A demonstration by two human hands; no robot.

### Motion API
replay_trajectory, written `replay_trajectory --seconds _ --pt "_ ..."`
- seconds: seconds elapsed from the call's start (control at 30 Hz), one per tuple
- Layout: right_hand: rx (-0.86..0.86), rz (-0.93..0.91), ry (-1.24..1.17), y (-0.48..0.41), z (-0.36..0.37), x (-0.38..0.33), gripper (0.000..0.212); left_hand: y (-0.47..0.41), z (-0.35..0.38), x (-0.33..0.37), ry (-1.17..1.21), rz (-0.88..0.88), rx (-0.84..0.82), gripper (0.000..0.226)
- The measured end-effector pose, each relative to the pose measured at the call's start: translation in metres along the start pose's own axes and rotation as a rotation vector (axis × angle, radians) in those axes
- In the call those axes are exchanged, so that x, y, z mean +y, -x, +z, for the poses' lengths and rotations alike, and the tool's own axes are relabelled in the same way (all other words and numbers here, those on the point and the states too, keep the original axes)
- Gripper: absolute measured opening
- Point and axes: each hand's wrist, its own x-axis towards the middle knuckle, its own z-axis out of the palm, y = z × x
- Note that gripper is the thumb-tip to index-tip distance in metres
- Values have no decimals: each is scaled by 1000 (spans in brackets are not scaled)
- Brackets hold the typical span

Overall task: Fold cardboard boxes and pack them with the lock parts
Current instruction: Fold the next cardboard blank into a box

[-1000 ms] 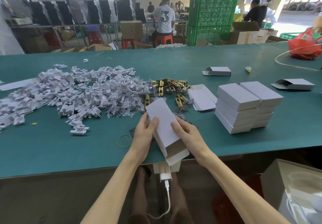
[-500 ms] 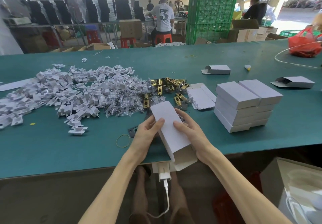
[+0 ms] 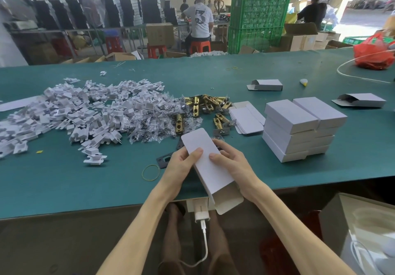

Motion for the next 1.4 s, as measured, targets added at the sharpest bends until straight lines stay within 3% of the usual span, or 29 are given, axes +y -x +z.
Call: replay_trajectory --seconds 0.23,0.53,0.7,0.8,0.93,1.07,1.4 --pt "4 -13 21 0 0 3 42 -1 -2 1 -17 -43 52 25" --pt "-48 21 51 2 1 -4 41 -4 -4 2 214 -4 325 24" --pt "-34 -1 -9 4 1 -4 28 -8 -8 -3 239 53 394 18" --pt "7 -5 -38 5 0 -3 23 -11 -8 -6 202 91 396 29" --pt "23 -10 -77 5 1 -2 27 -12 -12 -8 195 133 392 75" --pt "33 -7 -80 5 2 -3 26 -13 -13 -11 163 144 447 86" --pt "53 -7 -133 6 2 -4 29 -10 -16 -11 179 242 469 64"
